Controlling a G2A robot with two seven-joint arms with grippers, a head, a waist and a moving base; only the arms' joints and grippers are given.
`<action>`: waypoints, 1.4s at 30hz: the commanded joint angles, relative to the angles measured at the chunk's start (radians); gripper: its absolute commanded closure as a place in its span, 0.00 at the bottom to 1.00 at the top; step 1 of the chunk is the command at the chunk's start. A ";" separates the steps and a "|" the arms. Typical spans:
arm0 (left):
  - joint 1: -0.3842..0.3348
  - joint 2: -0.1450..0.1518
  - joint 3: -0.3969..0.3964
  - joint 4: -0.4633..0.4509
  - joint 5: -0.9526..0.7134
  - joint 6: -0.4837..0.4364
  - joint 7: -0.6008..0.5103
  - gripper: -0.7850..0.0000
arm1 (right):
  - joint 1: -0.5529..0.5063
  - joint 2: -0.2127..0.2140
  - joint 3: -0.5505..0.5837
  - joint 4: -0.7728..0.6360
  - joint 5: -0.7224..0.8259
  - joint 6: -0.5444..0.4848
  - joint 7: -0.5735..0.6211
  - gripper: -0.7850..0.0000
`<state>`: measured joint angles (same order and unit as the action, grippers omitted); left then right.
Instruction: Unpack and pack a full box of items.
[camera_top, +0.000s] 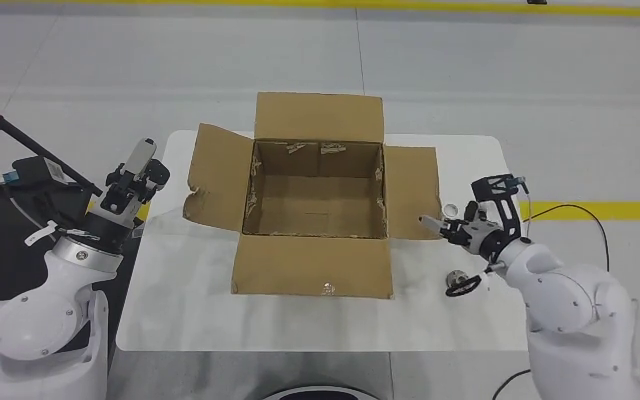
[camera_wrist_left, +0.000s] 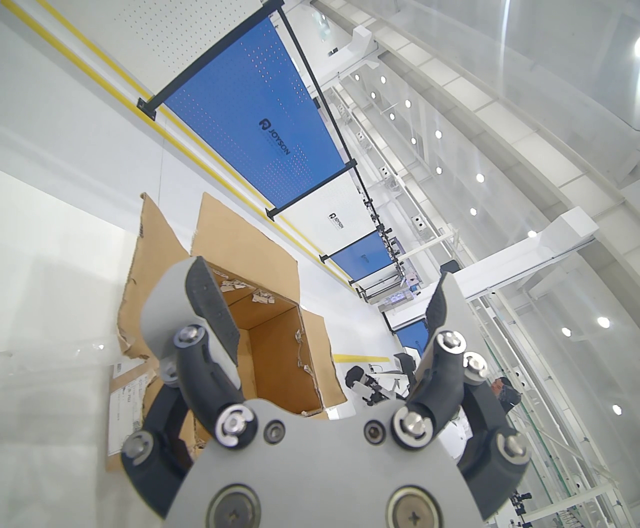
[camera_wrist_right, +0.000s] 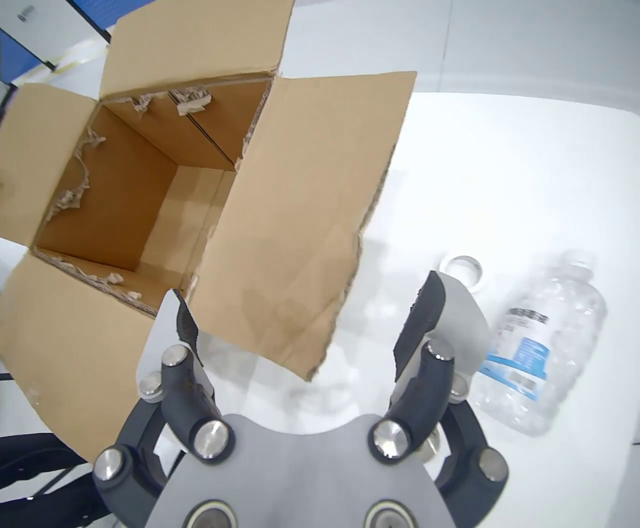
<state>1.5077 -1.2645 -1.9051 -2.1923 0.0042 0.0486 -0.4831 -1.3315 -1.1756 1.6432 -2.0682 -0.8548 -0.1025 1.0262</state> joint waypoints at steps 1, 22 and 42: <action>0.000 0.000 0.000 0.000 0.000 0.000 0.000 0.00 | -0.057 0.005 0.029 -0.056 -0.051 -0.005 0.018 0.00; 0.000 0.000 0.000 0.000 0.000 0.000 0.000 0.00 | -0.216 0.017 0.092 -0.108 -0.135 -0.030 0.029 0.00; 0.000 0.000 0.000 0.000 0.000 0.000 0.000 0.00 | -0.154 0.026 -0.018 0.036 -0.286 0.101 0.231 0.36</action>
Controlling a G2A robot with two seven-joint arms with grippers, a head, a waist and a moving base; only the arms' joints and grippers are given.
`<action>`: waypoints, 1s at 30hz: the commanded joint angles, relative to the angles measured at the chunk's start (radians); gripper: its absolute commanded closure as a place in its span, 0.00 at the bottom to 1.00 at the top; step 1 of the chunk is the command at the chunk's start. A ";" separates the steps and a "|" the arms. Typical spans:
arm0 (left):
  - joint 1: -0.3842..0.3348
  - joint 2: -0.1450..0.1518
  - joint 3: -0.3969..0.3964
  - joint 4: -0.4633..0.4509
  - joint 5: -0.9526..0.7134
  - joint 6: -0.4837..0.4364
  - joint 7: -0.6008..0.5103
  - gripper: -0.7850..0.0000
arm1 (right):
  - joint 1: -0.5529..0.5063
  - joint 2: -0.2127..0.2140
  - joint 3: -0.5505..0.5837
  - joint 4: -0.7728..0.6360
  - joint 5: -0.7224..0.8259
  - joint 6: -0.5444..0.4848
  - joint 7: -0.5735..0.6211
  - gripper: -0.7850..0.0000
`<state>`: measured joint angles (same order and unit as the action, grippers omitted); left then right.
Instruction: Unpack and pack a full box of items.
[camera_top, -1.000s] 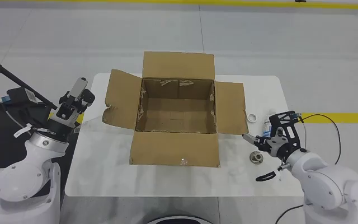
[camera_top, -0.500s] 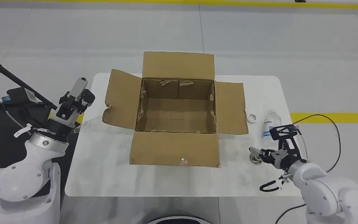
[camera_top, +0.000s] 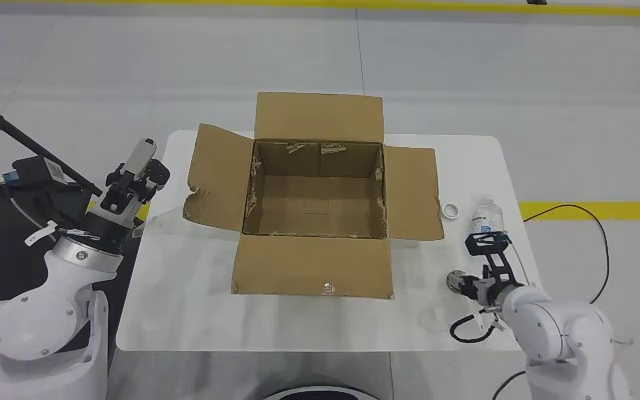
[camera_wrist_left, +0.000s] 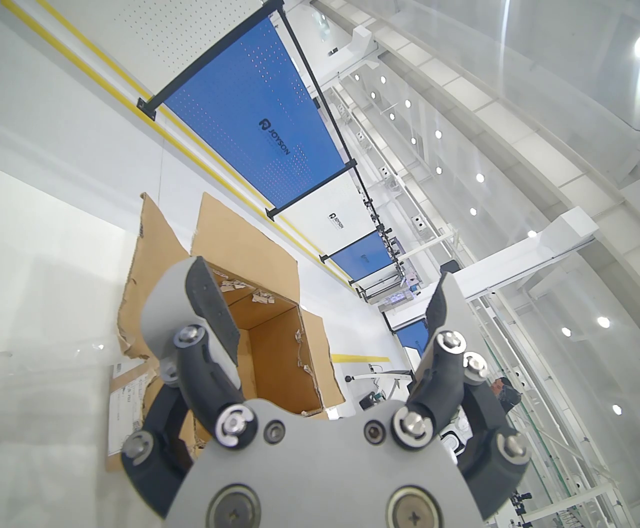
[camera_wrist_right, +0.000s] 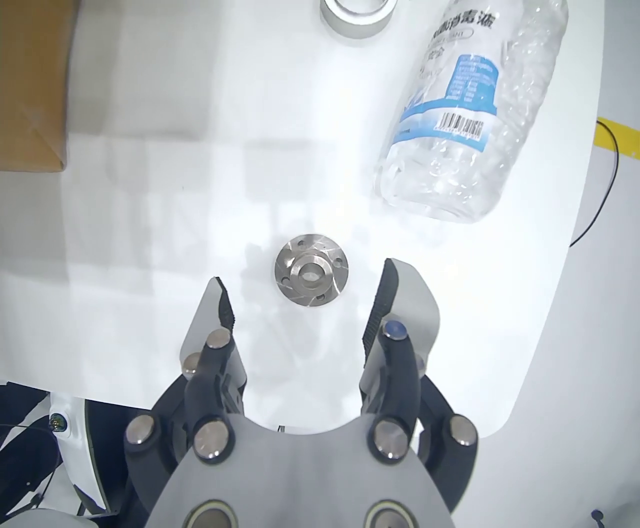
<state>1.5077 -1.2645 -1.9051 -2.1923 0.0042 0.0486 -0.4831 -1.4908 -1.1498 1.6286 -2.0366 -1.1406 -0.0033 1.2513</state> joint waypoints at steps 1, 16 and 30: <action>0.000 0.000 0.000 0.000 0.000 0.000 0.000 0.00 | 0.009 0.000 -0.006 0.010 0.001 0.006 0.008 0.36; 0.000 0.000 0.000 0.000 0.000 0.000 0.000 0.00 | 0.046 0.003 -0.047 0.072 -0.013 0.035 0.031 0.54; 0.000 0.000 0.000 0.000 0.000 0.000 0.000 0.00 | 0.091 0.003 -0.085 0.124 -0.033 0.064 0.040 0.60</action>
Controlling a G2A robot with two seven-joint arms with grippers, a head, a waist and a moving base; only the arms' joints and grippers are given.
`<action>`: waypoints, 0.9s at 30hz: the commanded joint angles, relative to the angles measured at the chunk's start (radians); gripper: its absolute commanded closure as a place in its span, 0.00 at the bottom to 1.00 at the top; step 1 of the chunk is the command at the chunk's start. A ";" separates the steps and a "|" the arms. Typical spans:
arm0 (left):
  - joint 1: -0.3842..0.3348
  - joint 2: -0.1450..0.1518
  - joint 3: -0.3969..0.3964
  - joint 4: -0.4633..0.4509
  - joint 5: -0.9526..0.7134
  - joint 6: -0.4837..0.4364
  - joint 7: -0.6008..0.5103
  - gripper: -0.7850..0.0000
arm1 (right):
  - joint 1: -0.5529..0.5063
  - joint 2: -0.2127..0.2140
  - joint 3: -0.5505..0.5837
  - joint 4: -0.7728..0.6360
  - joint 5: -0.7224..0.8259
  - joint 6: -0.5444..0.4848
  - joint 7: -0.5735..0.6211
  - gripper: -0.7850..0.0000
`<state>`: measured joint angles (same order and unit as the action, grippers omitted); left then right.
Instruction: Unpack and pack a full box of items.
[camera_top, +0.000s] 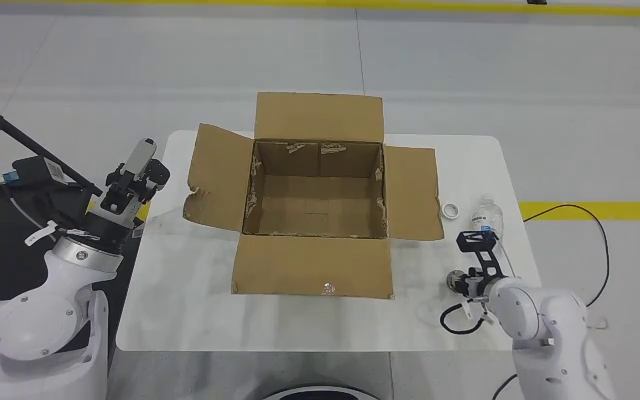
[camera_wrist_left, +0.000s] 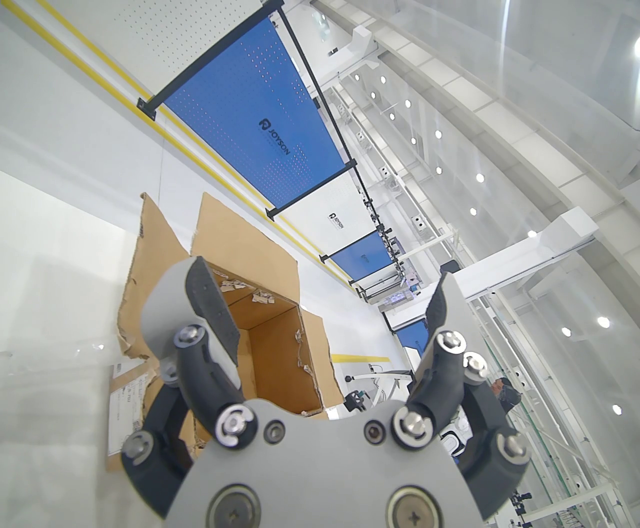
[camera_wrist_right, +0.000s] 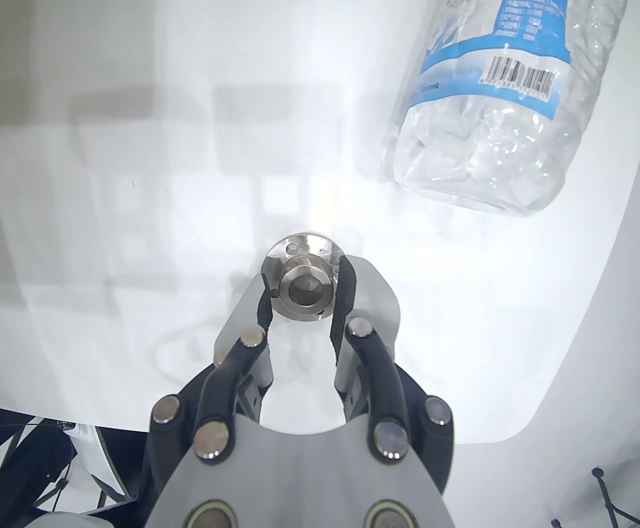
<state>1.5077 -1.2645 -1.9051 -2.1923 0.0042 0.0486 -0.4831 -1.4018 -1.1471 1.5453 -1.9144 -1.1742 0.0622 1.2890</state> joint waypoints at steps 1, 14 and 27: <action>0.000 0.000 0.000 0.000 0.000 0.000 0.000 0.00 | 0.004 0.000 -0.005 0.005 0.000 -0.004 0.006 0.59; 0.000 0.000 0.000 0.000 0.000 0.000 0.000 0.00 | 0.033 0.002 -0.030 0.034 -0.017 -0.003 0.030 0.68; 0.000 0.000 0.000 0.000 0.000 0.000 0.000 0.00 | 0.043 0.005 -0.032 0.049 -0.014 -0.010 0.042 1.00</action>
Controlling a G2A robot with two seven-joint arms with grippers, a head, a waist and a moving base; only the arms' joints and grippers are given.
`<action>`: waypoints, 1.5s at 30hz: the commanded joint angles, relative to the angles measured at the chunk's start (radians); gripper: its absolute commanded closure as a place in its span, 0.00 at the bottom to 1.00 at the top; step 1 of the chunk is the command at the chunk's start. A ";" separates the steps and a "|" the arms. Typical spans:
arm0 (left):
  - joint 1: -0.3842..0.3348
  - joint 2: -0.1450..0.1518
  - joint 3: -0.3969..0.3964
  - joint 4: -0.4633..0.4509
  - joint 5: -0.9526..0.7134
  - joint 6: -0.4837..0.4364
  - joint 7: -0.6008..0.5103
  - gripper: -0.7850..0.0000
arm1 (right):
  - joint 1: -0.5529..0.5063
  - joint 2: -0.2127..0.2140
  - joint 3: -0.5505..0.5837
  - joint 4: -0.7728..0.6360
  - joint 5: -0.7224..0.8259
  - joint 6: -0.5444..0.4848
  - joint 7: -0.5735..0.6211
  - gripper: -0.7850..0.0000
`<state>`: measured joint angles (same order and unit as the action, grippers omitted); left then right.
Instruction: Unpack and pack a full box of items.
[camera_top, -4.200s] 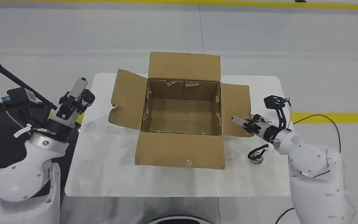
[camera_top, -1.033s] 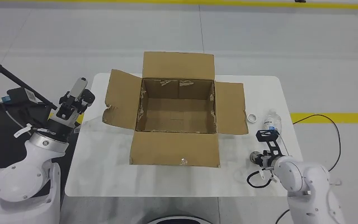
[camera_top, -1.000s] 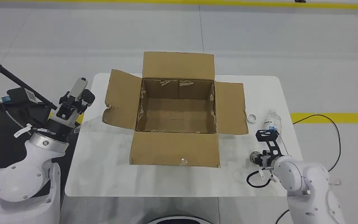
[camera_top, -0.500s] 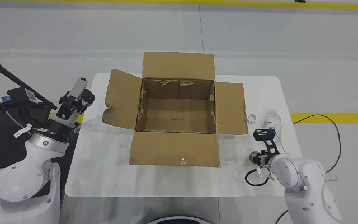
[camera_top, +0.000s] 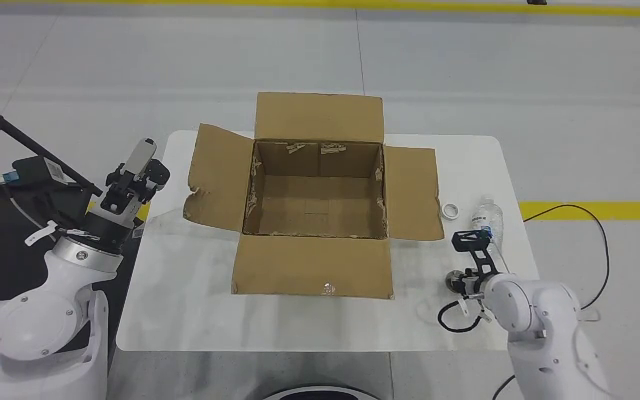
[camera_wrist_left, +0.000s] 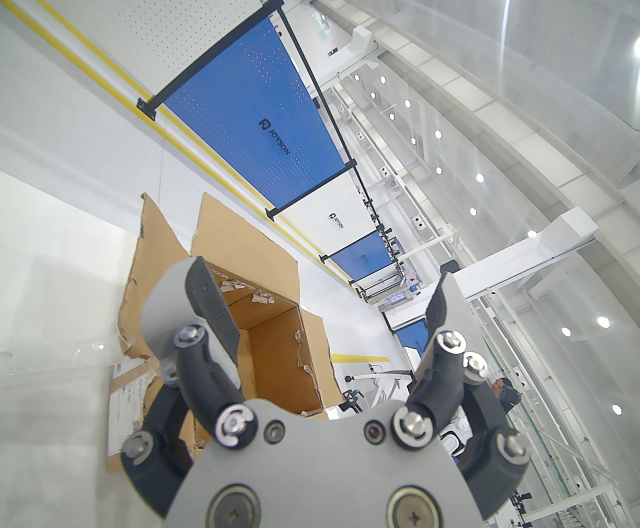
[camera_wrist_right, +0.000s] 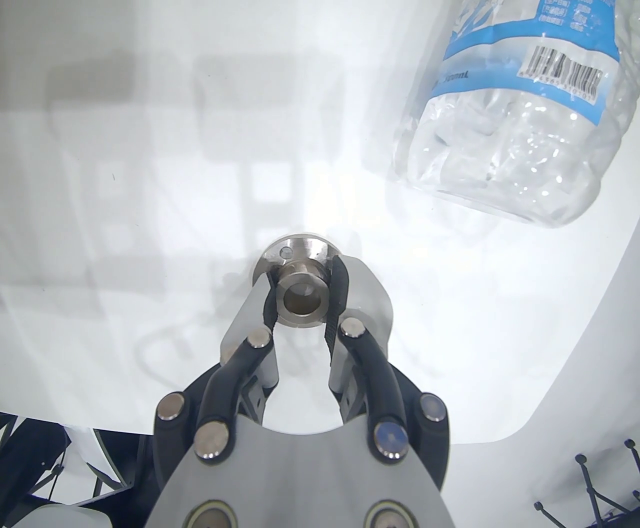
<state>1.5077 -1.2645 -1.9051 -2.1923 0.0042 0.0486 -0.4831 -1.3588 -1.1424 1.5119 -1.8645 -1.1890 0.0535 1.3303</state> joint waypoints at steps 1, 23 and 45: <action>0.000 0.000 0.000 0.000 0.000 0.000 0.000 0.00 | 0.001 0.001 0.003 -0.002 0.003 -0.003 0.001 1.00; 0.000 0.000 0.000 0.000 0.000 0.000 0.000 0.00 | -0.008 0.008 0.185 -0.300 0.554 -0.121 -0.193 1.00; 0.000 0.000 0.000 0.000 0.000 0.000 0.000 0.00 | -0.026 0.008 0.226 -0.303 0.649 -0.102 -0.327 1.00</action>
<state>1.5077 -1.2645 -1.9051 -2.1923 0.0042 0.0486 -0.4831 -1.3812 -1.1338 1.7216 -2.1691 -0.5616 -0.0557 1.0298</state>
